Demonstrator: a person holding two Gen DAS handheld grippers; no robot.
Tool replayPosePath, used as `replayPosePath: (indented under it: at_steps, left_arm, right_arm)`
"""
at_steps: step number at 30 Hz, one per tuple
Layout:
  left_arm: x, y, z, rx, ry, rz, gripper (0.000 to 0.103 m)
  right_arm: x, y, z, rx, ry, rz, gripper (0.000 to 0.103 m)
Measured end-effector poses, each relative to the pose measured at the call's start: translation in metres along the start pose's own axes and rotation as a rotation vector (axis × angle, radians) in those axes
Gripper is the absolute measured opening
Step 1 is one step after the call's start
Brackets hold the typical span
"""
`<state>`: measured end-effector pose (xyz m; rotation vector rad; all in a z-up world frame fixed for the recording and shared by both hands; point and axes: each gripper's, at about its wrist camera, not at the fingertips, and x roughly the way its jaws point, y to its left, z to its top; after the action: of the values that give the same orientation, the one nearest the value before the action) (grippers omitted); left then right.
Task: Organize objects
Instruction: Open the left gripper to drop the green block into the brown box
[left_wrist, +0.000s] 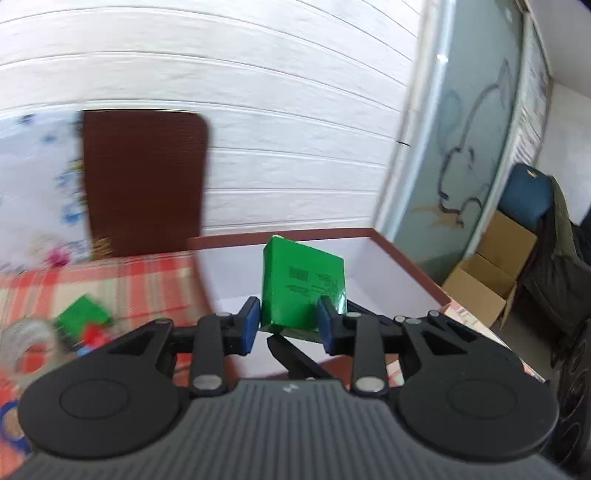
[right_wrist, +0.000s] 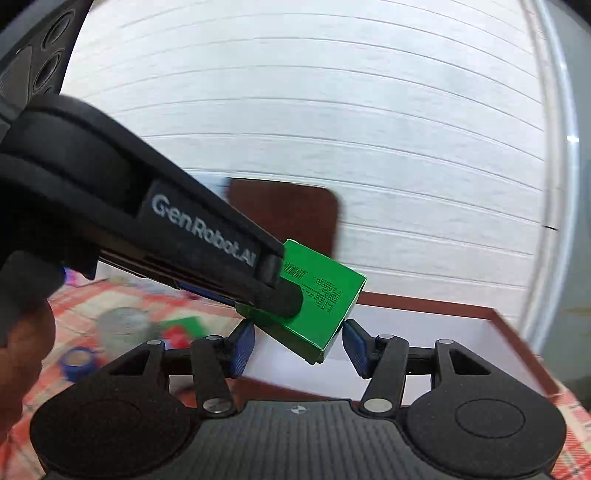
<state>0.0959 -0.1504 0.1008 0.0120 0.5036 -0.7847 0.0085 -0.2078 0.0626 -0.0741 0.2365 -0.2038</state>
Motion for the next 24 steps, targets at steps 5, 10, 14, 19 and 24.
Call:
replayPosePath:
  at_steps: [5,10,14,19,24]
  left_arm:
    - [0.075,-0.035,-0.002,0.063,0.12,0.002,0.042]
    - [0.061,-0.025,-0.003,0.066,0.094,0.046,0.052]
    - [0.003,0.0,0.0,0.057,0.004,0.078,0.052]
    - [-0.074,0.068,-0.038,0.0,-0.016,0.284,0.056]
    - [-0.107,0.146,-0.092,-0.222,0.128,0.397,0.054]
  right_arm:
    - [0.031,-0.046,-0.019,0.08,0.067,-0.11,0.067]
    - [0.025,-0.044,-0.033,0.106,0.011,-0.095,0.071]
    - [0.008,-0.035,-0.033,0.121,-0.045,-0.016,0.071]
    - [-0.029,0.025,-0.043,0.086,0.038,0.224,0.068]
    - [-0.013,0.096,-0.066,-0.038,0.215,0.399,0.064]
